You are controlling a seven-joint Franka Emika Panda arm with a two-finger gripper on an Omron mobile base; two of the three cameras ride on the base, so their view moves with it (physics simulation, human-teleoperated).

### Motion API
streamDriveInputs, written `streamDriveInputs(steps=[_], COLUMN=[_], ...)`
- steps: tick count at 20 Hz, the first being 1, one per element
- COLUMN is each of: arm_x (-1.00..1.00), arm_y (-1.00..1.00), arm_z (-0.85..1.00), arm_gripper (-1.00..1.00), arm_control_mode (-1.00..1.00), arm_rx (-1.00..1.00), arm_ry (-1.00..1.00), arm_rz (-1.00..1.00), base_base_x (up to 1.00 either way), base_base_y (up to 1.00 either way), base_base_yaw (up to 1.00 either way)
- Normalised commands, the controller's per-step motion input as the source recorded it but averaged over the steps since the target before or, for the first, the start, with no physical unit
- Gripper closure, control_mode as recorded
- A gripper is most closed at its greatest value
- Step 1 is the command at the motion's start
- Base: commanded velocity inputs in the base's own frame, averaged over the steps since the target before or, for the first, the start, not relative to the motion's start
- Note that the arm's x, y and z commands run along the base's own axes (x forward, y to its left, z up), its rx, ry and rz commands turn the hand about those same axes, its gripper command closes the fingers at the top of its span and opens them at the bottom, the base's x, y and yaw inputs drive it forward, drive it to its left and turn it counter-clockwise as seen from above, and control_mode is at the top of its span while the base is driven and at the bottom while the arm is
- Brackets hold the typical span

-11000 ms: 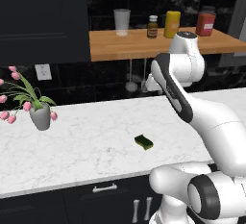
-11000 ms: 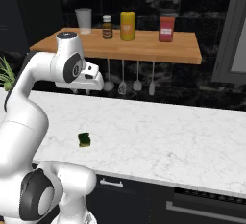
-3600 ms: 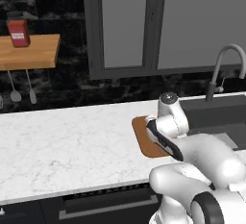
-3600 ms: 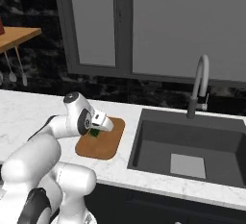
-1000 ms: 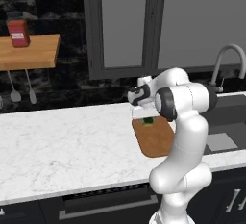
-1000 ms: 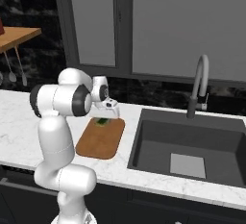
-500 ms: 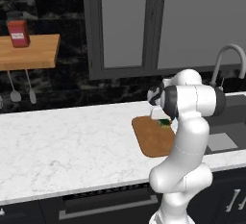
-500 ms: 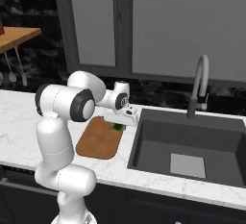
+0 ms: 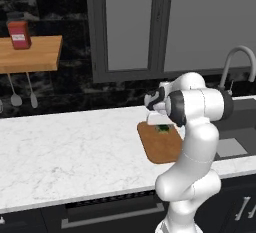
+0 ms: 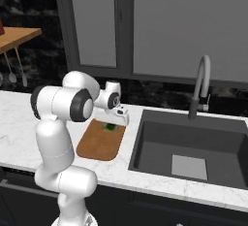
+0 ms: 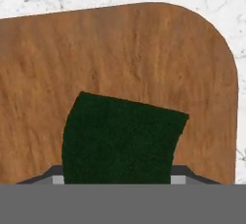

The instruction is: Pick up the sponge from the counter and clean the cutting board by briefly scrubbing or pressing down on the cutting board. Once finished, release the sponge.

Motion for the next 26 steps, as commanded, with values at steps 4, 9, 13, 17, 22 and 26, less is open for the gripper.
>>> streamDriveInputs(steps=[4,9,13,17,22,26], arm_x=[-0.08,-0.37,-0.52,-0.01,0.00,-0.29], arm_y=[1.00,0.62,-0.28,-0.96,-1.00,-0.87], arm_z=[0.02,0.00,-0.16,0.00,0.00,-0.08], arm_gripper=[1.00,1.00,1.00,1.00,1.00,1.00], arm_control_mode=[-1.00,-1.00,-1.00,-1.00,-1.00,-1.00], arm_rx=[0.00,0.00,0.00,0.10,0.13,0.08], arm_ry=[0.01,0.03,0.00,0.00,0.01,0.00], arm_rz=[0.00,0.00,0.00,-0.02,-0.01,0.00], base_base_x=[0.00,0.00,0.00,0.00,0.00,0.00], base_base_y=[0.00,0.00,0.00,0.00,0.00,0.00], base_base_yaw=[0.00,0.00,0.00,0.00,0.00,0.00])
